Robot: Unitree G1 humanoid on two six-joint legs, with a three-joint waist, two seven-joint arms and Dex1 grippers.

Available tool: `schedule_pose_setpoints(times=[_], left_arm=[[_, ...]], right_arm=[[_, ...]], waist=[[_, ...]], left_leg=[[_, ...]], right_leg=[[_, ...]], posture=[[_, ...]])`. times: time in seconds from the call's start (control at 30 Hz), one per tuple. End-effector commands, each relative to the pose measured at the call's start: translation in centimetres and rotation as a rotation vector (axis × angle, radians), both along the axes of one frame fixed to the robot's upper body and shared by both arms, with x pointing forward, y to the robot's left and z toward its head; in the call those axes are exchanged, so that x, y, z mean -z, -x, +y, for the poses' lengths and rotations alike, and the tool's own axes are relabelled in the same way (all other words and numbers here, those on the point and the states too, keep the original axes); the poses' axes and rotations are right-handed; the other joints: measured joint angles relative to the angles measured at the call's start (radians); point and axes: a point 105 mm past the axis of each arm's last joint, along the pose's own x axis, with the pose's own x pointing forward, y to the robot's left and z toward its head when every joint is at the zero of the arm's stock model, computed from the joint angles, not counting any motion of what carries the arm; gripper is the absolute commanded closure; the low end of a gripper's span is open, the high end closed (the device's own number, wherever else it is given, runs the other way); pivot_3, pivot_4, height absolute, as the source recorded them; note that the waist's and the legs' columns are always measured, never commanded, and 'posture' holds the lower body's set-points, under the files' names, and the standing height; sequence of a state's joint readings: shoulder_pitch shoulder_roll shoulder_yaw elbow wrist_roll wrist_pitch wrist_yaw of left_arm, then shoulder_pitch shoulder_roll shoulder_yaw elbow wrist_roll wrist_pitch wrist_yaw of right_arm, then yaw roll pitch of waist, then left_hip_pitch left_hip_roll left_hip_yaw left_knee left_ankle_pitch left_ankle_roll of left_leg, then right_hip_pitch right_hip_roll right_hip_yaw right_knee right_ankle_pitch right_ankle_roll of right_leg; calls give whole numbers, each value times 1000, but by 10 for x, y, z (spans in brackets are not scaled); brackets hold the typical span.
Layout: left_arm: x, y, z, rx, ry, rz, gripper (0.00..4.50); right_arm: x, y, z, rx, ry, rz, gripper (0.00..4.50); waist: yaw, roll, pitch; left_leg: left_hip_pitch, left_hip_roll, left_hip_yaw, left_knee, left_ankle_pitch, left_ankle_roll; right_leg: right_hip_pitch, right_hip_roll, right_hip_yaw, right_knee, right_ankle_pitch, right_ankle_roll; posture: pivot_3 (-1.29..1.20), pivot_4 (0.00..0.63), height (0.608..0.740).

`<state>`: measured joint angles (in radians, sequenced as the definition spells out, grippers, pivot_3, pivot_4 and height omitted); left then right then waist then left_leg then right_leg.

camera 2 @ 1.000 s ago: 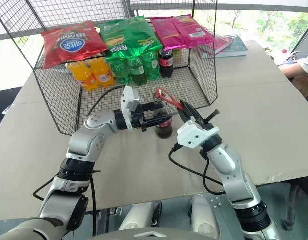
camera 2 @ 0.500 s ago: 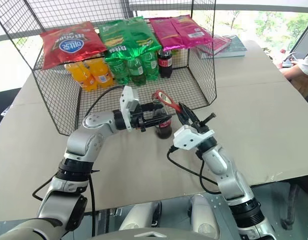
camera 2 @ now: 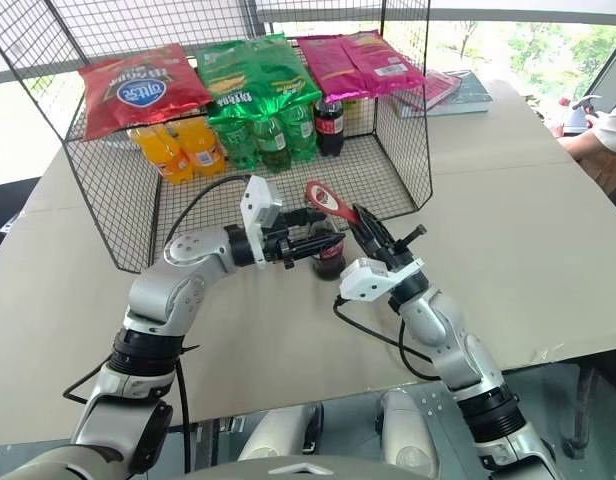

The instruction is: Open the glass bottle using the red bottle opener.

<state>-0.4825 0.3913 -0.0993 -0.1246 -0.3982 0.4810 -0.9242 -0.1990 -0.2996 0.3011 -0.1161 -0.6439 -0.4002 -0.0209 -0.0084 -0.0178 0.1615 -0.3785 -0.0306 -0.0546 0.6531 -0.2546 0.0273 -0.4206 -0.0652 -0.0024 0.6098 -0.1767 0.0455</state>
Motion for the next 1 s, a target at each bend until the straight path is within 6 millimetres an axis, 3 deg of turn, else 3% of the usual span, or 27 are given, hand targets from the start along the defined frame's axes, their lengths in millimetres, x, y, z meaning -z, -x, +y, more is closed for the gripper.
schedule_pose_setpoints(times=[0.03, 0.23, 0.47, 0.83, 1.0], left_arm=[[-10, 10, -14, 109, 24, -54, 2193], [-1, 8, -9, 103, -6, -43, 2193], [7, 5, -11, 98, -22, -30, 2193], [9, 4, -13, 98, -16, -30, 2193], [9, 7, -13, 94, 3, -30, 2193]], right_arm=[[30, 4, 14, -45, 170, 47, 4500], [11, 6, -13, -14, 325, -2, 4500], [-14, 3, -31, -24, 502, -41, 4500], [-63, -5, -35, -60, 566, -131, 4500], [-98, 1, -31, -73, 429, -176, 4500]], waist=[[-1, 0, 0], [-1, 0, -1], [1, 0, -1], [3, 0, -1], [3, 0, -1]], left_leg=[[1, 0, 0, 0, 0, 0], [4, 0, 0, 0, -2, 4], [6, 0, 0, 0, -3, 5], [6, 0, 0, 0, -3, 5], [6, 1, 0, 0, -3, 5]], right_leg=[[1, 0, 0, 0, 0, 0], [5, 0, 0, -1, 0, 0], [7, 0, 0, -1, 0, 0], [7, 0, 0, -1, 0, 0], [7, -1, 0, -1, 0, 0]], posture=[[0, 150, 740], [0, 150, 740], [0, 150, 740], [0, 150, 740], [0, 150, 740]])
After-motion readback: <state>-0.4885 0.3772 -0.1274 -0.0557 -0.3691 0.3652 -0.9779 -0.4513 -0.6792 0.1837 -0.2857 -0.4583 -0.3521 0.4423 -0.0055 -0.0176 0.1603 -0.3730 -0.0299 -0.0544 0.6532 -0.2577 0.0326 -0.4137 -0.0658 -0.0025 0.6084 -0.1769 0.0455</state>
